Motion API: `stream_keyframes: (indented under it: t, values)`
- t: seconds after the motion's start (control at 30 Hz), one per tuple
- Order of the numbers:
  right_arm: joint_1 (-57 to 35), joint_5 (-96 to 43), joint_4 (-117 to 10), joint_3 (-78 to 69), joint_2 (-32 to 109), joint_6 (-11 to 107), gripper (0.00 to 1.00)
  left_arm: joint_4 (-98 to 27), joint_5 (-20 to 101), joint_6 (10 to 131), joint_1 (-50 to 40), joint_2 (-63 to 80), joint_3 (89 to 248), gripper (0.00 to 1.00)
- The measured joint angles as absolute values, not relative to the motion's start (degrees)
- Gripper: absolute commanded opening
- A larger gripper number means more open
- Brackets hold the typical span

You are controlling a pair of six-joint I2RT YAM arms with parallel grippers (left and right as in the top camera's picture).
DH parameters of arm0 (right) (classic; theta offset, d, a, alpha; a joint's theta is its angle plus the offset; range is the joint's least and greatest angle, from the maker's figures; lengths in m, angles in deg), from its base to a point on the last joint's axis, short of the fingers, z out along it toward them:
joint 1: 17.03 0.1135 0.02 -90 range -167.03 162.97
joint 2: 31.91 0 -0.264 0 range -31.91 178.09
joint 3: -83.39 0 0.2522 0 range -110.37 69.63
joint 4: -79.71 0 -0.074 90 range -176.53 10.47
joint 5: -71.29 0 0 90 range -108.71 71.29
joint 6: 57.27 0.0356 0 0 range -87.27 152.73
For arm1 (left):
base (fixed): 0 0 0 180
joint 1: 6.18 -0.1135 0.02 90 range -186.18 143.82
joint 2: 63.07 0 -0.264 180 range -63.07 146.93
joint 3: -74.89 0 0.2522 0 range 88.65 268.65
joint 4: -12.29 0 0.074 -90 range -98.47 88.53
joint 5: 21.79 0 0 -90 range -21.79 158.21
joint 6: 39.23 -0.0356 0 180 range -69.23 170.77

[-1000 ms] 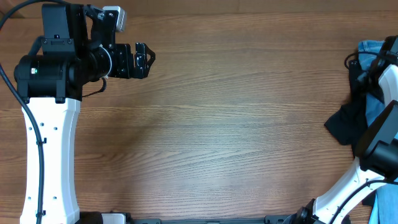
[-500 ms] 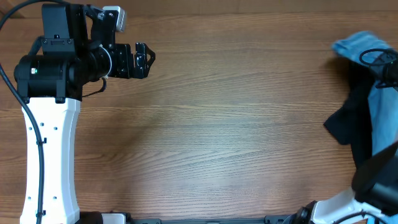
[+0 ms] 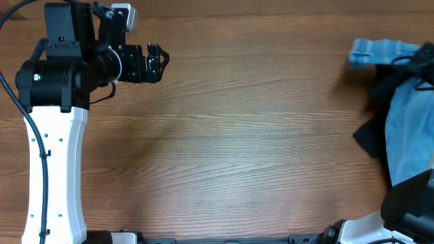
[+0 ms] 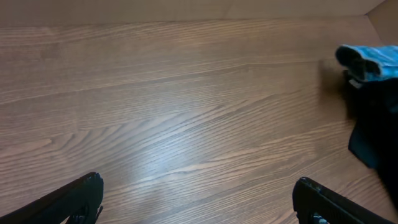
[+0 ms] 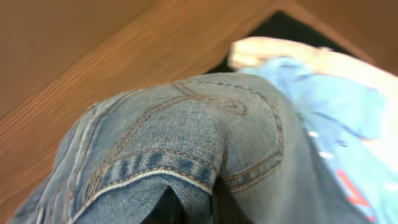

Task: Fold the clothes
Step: 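Reach the right gripper into the pile and grasp the light-blue jeans, then pull the jeans from the pile and drag them left with the right gripper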

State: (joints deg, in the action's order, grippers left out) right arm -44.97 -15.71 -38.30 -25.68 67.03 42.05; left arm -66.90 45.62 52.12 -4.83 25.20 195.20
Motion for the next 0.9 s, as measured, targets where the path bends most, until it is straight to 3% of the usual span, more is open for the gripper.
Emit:
stream_keyframes:
  t: [0.1,0.17,0.23,0.3,0.33,0.37,0.4,0.43,0.6,0.63,0.67,0.7,0.73,0.8,0.83,0.9]
  values:
    - [-48.25,-14.85,-39.04,-25.68,67.03,44.06,0.06,-66.44,45.62,52.09,-4.83,25.20,195.20,1.00]
    - [-50.08,-14.90,-39.41,-25.68,67.03,44.87,0.18,-66.35,45.62,52.12,-4.83,25.20,195.22,1.00]
    - [-51.44,-15.31,-40.00,-25.68,67.00,45.57,0.21,-66.15,45.62,52.12,-4.83,25.20,195.20,1.00]
    - [-51.55,-15.36,-40.70,-25.68,66.98,45.68,0.04,-66.15,45.62,52.12,-4.83,25.20,195.20,1.00]
    - [-51.46,-15.55,-40.75,-25.68,66.94,45.72,0.06,-66.17,45.62,52.12,-4.83,25.20,195.22,1.00]
    - [-51.44,-15.58,-40.75,-25.68,66.94,46.01,0.26,-66.15,45.62,52.12,-4.83,25.20,195.20,1.00]
    - [-51.44,-15.53,-40.75,-25.68,66.94,45.99,0.20,-66.15,45.62,52.09,-4.83,25.20,195.20,1.00]
    - [-51.48,-15.55,-40.70,-25.68,66.94,45.88,0.04,-66.15,45.62,52.12,-4.83,25.20,195.20,1.00]
    - [-51.48,-15.73,-40.44,-25.72,66.94,46.03,0.05,-66.15,45.45,52.12,-4.83,25.20,195.20,1.00]
    - [-51.48,-15.84,-40.73,-25.72,66.94,46.01,0.29,-66.15,45.42,52.12,-4.83,25.20,195.22,1.00]
    - [-51.48,-15.95,-41.69,-25.72,66.94,46.05,0.38,-66.13,45.42,52.12,-4.83,25.20,195.20,1.00]
    - [-51.48,-16.17,-42.93,-25.72,66.94,46.49,0.15,-66.09,45.40,52.12,-4.83,25.20,195.20,1.00]
    - [-51.50,-16.14,-44.62,-25.72,66.94,45.66,0.09,-66.09,45.34,52.12,-4.83,25.20,195.20,1.00]
    - [-51.53,-16.32,-45.75,-26.16,66.92,45.51,0.33,-66.09,45.21,52.12,-4.83,25.20,195.22,1.00]
    - [-51.55,-16.34,-45.29,-26.18,66.87,45.66,0.04,-66.09,45.18,52.12,-4.83,25.20,195.22,1.00]
    - [-51.59,-16.30,-43.90,-26.18,66.83,45.31,0.04,-65.83,44.97,52.12,-4.83,25.20,195.22,1.00]
